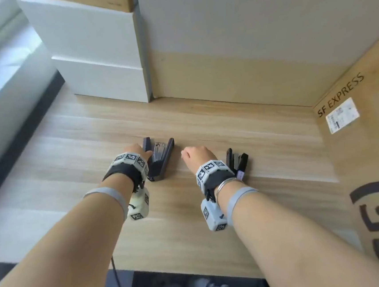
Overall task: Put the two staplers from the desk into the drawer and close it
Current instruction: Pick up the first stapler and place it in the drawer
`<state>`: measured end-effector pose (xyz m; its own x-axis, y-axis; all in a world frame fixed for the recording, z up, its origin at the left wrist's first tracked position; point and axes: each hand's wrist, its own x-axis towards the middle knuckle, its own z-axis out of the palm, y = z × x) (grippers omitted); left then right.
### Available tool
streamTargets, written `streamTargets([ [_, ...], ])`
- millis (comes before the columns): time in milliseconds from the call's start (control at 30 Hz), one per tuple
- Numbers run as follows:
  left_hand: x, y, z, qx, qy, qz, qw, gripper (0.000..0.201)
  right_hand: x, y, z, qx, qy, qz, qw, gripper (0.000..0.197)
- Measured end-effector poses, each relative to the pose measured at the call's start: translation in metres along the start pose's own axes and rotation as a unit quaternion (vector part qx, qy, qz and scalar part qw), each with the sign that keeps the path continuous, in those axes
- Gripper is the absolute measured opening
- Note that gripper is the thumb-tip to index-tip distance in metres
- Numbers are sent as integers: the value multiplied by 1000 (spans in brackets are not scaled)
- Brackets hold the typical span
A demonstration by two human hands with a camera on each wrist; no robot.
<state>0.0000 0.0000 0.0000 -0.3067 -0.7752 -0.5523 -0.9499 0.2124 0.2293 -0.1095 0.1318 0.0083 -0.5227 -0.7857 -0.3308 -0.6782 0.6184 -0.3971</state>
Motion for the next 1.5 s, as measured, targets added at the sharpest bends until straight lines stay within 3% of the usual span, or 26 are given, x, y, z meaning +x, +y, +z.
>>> streamTargets([
  [233,31,6,20,9,-16,-23,1000,55,17,13,15,-2,-38,15,999,37],
  [667,31,20,22,-86,31,-71,993,46,35,33,17,-29,-55,13,998,31],
  [900,23,13,27,-166,48,-45,984,51,33,34,19,-41,-67,-2,997,34],
  [1033,16,14,33,-127,40,1,991,59,33,36,23,-46,-78,-16,996,36],
  [1167,9,13,31,-104,17,5,994,58,29,36,26,-58,-83,-24,995,37],
  [1500,-28,-49,12,-152,87,14,984,42,6,7,46,-78,-67,-35,994,34],
])
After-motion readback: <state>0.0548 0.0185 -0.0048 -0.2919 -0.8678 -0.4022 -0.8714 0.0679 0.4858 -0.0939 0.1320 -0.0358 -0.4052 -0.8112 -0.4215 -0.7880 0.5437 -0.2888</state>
